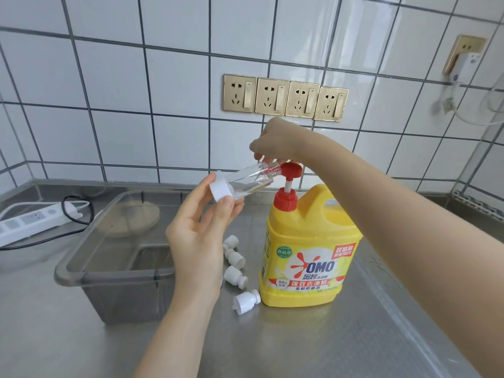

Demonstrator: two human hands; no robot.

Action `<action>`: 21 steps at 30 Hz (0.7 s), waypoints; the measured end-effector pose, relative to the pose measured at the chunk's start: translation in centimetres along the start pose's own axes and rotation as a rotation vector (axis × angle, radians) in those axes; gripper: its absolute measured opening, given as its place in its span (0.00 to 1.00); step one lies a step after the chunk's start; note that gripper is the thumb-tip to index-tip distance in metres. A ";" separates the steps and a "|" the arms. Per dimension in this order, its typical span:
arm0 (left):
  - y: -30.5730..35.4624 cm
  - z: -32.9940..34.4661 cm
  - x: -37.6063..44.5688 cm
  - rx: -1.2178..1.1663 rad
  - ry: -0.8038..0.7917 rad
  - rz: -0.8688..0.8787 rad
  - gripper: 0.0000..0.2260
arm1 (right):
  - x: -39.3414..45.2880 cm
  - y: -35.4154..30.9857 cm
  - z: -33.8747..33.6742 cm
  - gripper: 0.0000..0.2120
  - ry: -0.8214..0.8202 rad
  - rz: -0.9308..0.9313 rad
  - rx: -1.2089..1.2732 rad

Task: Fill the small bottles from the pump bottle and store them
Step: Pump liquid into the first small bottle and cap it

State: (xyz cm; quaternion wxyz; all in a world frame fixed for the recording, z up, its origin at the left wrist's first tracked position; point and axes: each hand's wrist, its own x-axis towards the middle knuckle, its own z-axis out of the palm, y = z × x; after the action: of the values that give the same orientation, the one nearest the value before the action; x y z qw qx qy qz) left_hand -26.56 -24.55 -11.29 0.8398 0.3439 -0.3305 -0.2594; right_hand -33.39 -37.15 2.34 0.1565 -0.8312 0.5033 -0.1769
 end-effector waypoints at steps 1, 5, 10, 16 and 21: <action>0.0 0.0 0.0 0.002 0.002 0.004 0.15 | 0.0 0.1 0.2 0.11 -0.002 0.002 -0.005; -0.2 0.0 0.0 0.022 0.010 0.017 0.12 | -0.3 0.5 0.6 0.09 -0.031 0.053 0.001; -0.6 -0.3 0.1 0.056 0.020 0.032 0.10 | 0.0 1.0 1.1 0.13 -0.037 0.092 -0.028; -1.2 -0.4 0.3 0.092 0.013 0.038 0.11 | -0.3 1.3 2.1 0.14 -0.027 0.115 -0.070; -1.6 -0.4 0.3 0.110 0.036 0.031 0.11 | -0.2 1.4 2.9 0.15 -0.042 0.131 -0.084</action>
State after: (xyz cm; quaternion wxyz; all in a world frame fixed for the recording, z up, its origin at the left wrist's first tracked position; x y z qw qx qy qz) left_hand -26.36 -25.61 -12.58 0.8293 0.3888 -0.3344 -0.2218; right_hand -33.26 -37.35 -0.85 0.1431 -0.8059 0.5602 -0.1273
